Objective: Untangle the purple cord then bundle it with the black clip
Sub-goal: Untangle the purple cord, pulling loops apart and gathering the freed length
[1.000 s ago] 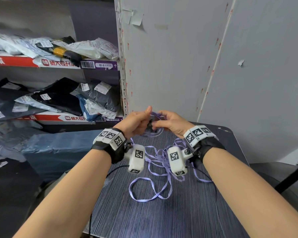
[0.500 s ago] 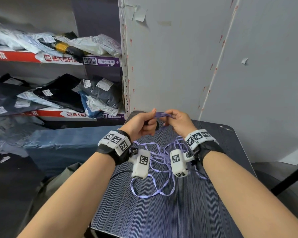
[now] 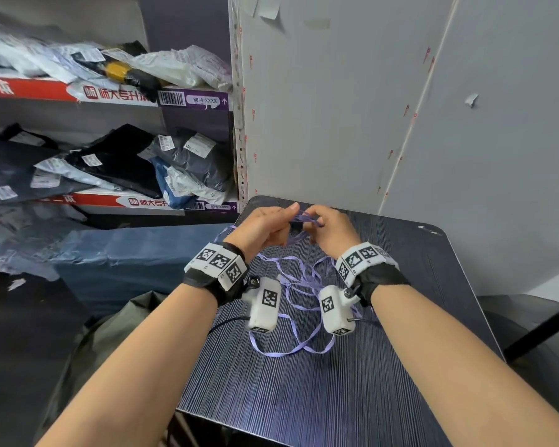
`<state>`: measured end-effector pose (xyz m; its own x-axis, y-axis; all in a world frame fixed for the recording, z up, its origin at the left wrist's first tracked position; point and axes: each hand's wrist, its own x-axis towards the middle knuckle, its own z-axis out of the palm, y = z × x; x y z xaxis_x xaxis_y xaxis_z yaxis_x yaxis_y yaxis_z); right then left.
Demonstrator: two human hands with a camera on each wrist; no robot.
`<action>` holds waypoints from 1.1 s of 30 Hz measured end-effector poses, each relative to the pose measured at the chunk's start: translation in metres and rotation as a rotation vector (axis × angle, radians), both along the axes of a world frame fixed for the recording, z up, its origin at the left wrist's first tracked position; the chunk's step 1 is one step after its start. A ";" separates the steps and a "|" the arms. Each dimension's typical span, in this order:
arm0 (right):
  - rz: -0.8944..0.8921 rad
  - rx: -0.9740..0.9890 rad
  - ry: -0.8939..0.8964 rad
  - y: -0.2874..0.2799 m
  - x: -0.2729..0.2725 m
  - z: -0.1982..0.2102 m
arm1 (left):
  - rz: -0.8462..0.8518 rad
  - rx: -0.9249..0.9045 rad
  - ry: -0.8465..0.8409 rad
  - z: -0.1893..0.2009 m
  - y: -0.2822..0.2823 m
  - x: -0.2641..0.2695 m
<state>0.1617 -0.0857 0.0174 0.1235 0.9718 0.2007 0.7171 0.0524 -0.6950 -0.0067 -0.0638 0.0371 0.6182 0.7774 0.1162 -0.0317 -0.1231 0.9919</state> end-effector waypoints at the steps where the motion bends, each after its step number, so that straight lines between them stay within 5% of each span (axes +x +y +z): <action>1: 0.021 -0.031 -0.013 -0.001 -0.001 0.001 | -0.009 -0.006 0.000 0.000 -0.001 0.000; 11: 0.131 -0.065 -0.245 -0.016 -0.005 0.020 | 0.117 -0.053 -0.043 -0.018 0.011 -0.010; 22: 0.128 0.038 0.216 -0.014 -0.012 0.015 | -0.003 -0.178 -0.098 -0.017 0.010 -0.008; 33: 0.226 -0.177 0.224 -0.014 -0.006 0.002 | -0.052 -0.288 -0.121 -0.006 -0.002 -0.002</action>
